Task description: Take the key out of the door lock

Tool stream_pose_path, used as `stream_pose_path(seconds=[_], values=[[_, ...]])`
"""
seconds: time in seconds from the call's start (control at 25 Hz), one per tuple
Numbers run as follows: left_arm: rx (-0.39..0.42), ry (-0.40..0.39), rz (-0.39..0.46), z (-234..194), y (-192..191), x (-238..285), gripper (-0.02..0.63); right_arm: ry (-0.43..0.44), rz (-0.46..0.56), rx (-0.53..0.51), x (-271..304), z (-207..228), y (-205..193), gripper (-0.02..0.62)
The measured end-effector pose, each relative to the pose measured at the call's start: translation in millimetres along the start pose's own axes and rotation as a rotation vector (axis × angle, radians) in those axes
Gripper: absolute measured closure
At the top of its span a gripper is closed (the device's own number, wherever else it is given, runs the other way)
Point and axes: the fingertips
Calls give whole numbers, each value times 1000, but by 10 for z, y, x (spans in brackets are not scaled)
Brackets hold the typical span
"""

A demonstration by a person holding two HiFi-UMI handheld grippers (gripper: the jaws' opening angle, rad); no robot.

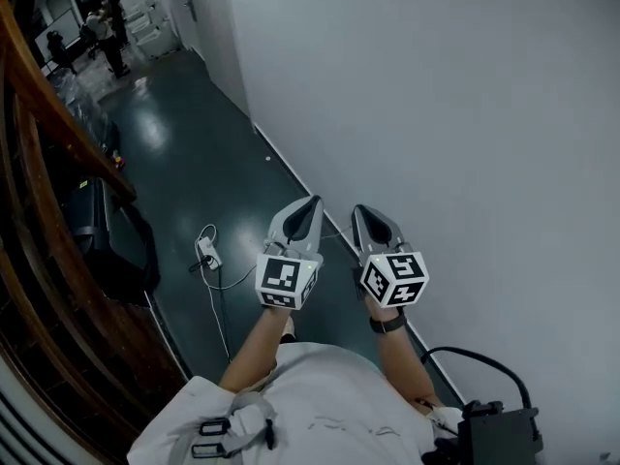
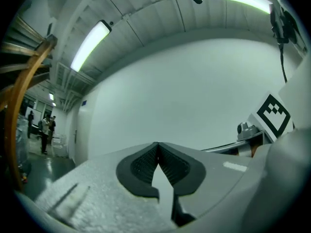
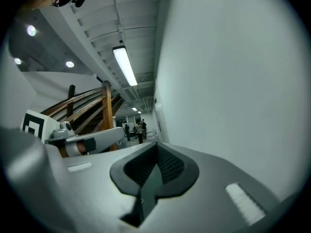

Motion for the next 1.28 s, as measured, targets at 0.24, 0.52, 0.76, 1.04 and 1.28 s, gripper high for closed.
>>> stream_pose_path(seconds=[0.24,0.52,0.76,1.04,1.28], values=[[47,158,-14,-1430,31,-386,604,130,-62,-6,1229,-1007,-374,599],[40,345,-48,-2575,-108,-865,603,231,-123,-45,2035,-1801,-733,600],[23,468,-44,-3112,-262,-975,604,260,-117,-3,2617,-1960,-816,599],[85,636,-71,-4204,-346,-678,604,449,-141,42,3920,-2298,-938,598],[126,691,-33,-4835,-364,75,604,646,-94,54,4767,-2271,-661,595]])
Point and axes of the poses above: the fingertips, and each gripper's own axes: x forward along the fingers, z to its right, y out of its top, and after that the axes turned 10 degrees about z, right-handed
